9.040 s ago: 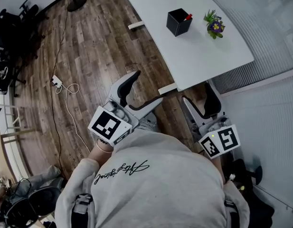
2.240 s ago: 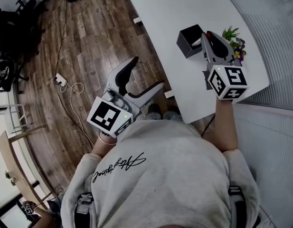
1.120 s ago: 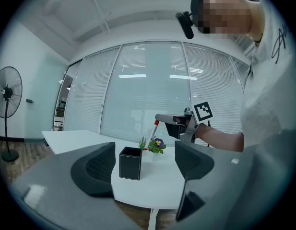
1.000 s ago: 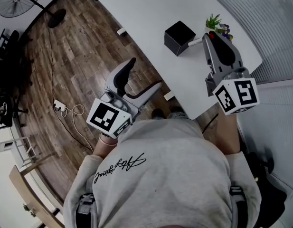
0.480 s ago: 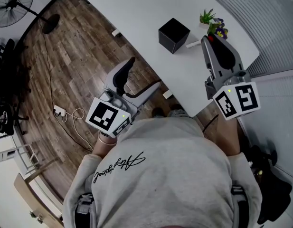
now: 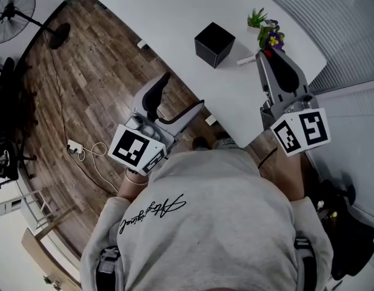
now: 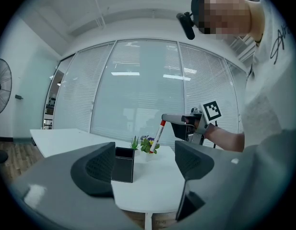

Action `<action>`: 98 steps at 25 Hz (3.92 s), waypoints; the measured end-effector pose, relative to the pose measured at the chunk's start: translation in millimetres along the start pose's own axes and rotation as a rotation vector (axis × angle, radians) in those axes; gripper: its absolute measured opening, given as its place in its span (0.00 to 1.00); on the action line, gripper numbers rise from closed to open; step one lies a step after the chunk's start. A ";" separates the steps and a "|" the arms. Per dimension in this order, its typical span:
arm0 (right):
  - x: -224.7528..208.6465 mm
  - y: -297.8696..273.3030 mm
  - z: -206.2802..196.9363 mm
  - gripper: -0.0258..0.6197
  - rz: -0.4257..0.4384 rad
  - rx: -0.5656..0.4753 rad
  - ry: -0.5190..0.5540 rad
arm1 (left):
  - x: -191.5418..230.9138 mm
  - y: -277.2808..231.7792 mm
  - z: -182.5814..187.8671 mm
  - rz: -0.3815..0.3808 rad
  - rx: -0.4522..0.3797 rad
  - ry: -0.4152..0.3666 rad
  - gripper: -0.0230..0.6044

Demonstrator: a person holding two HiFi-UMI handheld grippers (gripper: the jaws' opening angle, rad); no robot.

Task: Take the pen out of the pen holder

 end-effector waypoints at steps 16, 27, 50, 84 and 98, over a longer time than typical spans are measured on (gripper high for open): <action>-3.3 10.1 -10.2 0.13 -0.029 0.018 -0.021 | 2.5 -6.9 -4.3 -0.018 0.014 0.007 0.63; -4.1 13.7 -14.7 0.13 -0.047 0.033 -0.024 | 6.0 -12.0 -3.6 -0.034 0.015 0.012 0.63; 1.3 14.2 -17.1 0.13 -0.025 0.039 -0.017 | 4.8 -12.3 -0.7 -0.044 0.014 -0.008 0.48; 5.7 15.2 -14.8 0.13 -0.018 0.022 -0.025 | 7.6 -6.1 -2.7 0.029 0.010 0.000 0.04; 12.4 16.8 -12.7 0.13 -0.010 0.024 -0.004 | 6.6 -0.1 -1.4 0.033 0.002 0.000 0.04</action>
Point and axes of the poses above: the fingertips, and each gripper's own axes: y backward along the fingers, x to its left, z out of its top, the point moved 9 cm from there along y, backward along the fingers, and after that the axes turned 6 degrees about y, right-handed, at the moved point
